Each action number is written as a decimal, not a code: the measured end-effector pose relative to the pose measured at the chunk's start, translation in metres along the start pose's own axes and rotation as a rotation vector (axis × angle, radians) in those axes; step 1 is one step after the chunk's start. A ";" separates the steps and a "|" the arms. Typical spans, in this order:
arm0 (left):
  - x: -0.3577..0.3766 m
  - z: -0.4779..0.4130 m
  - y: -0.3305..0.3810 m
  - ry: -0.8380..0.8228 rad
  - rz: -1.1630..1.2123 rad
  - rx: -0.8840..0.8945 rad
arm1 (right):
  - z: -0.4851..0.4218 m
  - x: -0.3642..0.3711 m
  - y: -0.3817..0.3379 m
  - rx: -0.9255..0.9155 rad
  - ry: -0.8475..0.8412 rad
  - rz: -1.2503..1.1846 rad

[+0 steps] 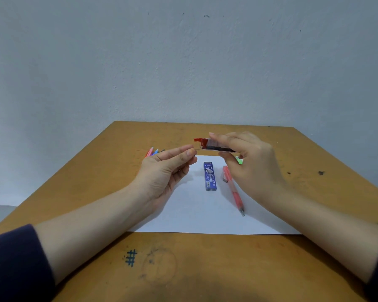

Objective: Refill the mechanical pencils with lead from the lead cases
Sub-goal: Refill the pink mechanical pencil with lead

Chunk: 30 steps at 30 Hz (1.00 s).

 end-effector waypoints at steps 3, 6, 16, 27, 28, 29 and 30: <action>-0.003 -0.002 0.006 0.022 -0.011 0.046 | 0.001 0.003 0.010 0.071 -0.021 -0.045; -0.003 -0.001 0.009 0.020 -0.056 0.076 | 0.001 0.004 0.016 0.144 -0.044 -0.088; 0.000 -0.002 0.007 -0.013 -0.068 0.078 | 0.004 0.012 0.012 0.242 -0.119 -0.193; -0.001 -0.007 0.020 -0.010 0.001 0.114 | 0.006 0.014 0.031 0.389 -0.182 -0.239; -0.002 -0.007 0.022 -0.008 0.011 0.116 | 0.006 0.014 0.033 0.397 -0.181 -0.243; -0.002 -0.007 0.023 -0.005 0.019 0.116 | 0.005 0.014 0.036 0.406 -0.178 -0.247; -0.003 -0.007 0.024 0.001 0.024 0.114 | 0.006 0.014 0.039 0.419 -0.177 -0.252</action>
Point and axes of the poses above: each hand's wrist, its own z-axis away from the middle knuckle, its own x-axis out of the palm, y = z × x, the point moved 10 cm from there along -z, towards the middle knuckle, and after that the axes turned 8 degrees about z, right-handed, at the moved point
